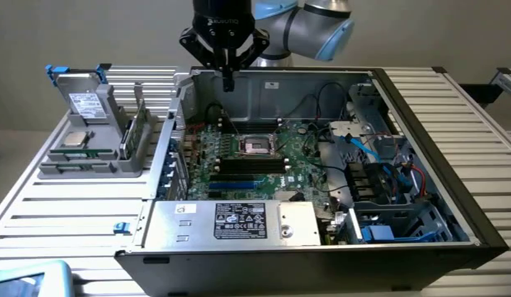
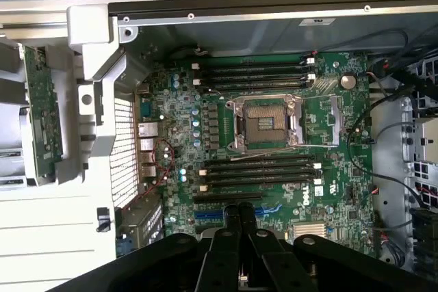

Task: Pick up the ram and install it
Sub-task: 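Reach for the ram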

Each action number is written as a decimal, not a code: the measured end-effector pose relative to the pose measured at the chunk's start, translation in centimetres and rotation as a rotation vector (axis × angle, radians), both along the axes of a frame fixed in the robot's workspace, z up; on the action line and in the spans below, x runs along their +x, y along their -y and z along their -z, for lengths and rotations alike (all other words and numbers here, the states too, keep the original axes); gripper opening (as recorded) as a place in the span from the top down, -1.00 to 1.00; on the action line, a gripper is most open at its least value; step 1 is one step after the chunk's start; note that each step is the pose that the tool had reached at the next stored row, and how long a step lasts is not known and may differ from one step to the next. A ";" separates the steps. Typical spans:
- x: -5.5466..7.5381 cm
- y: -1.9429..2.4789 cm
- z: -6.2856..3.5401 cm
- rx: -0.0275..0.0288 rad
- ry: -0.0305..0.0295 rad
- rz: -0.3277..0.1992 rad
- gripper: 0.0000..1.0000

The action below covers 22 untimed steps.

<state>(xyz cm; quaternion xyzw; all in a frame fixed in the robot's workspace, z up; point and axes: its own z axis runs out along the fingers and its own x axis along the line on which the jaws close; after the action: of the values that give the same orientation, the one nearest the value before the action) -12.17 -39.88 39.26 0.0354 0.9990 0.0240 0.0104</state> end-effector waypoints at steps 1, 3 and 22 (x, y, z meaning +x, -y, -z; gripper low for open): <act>-0.1 0.00 -0.01 -0.0002 -0.0001 0.000 0.78; -0.8 0.00 0.00 -0.0001 -0.0001 0.000 0.78; -9.5 -0.05 0.06 0.0000 0.0000 0.000 0.78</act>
<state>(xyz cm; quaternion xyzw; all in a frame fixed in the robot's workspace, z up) -21.63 -39.83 39.20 0.0354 0.9990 0.0240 0.0104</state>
